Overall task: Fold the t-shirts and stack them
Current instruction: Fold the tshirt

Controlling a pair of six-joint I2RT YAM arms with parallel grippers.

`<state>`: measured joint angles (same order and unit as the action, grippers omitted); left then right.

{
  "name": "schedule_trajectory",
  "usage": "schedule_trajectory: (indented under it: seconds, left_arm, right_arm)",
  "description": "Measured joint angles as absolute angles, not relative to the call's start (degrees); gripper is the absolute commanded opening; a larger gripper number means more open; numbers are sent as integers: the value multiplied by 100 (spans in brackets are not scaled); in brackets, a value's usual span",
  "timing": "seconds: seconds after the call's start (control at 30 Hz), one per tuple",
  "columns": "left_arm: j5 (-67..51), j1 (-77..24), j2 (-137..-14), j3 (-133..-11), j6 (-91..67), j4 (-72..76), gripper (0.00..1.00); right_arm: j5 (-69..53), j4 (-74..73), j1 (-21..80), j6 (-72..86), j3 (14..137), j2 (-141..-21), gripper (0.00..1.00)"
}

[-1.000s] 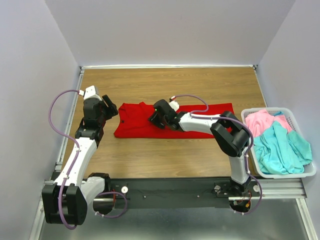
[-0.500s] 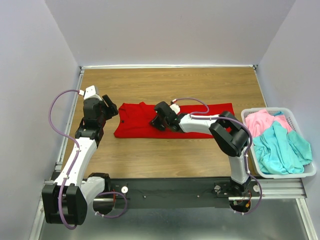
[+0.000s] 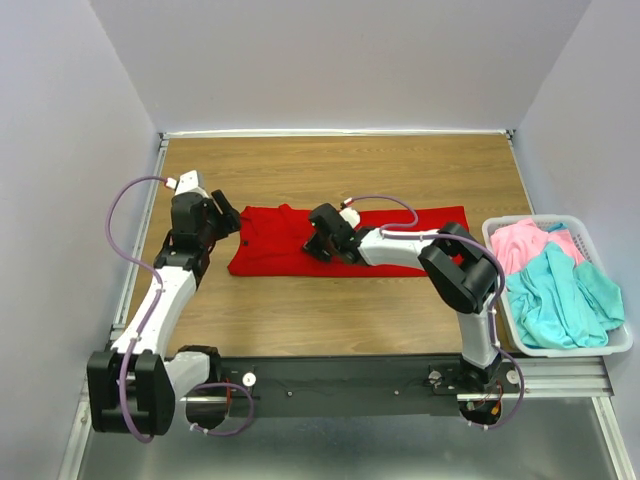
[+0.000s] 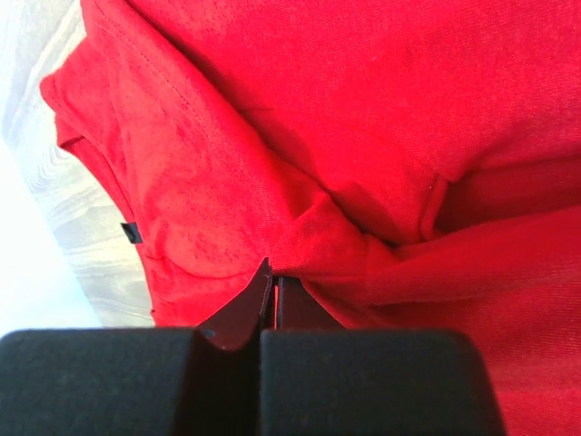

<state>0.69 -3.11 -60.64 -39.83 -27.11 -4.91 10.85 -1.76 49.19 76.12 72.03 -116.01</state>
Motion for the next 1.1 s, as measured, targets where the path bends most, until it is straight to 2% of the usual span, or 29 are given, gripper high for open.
schedule_trajectory:
  seconds: [0.3,0.43,0.47,0.57,0.83,0.97,1.1]
  left_arm:
    - [-609,-381,-7629,-4788,-2696,-399,69]
    - [-838,-534,-8460,-5354,-2698,-320,57]
    - [-888,-574,-8689,-5509,-2709,-294,46]
    - [-1044,-668,-9373,-6018,-2722,-250,44]
    - [-1308,-777,-10547,-6829,-2770,-252,52]
    - [-1396,-819,-10805,-6893,-2777,-266,64]
    - [-1435,-878,-10947,-6901,-2792,-263,65]
  right_arm:
    - [1017,-174,4919,6928,7126,-11472,1]
    - [926,-158,4919,6630,7129,-11461,1]
    - [910,-156,4919,6578,7129,-11461,1]
    - [840,-156,4919,6434,7129,-11461,1]
    - [757,-150,4919,6309,7185,-11465,1]
    - [751,-150,4919,6292,7185,-11467,1]
    - [740,-150,4919,6292,7185,-11469,1]
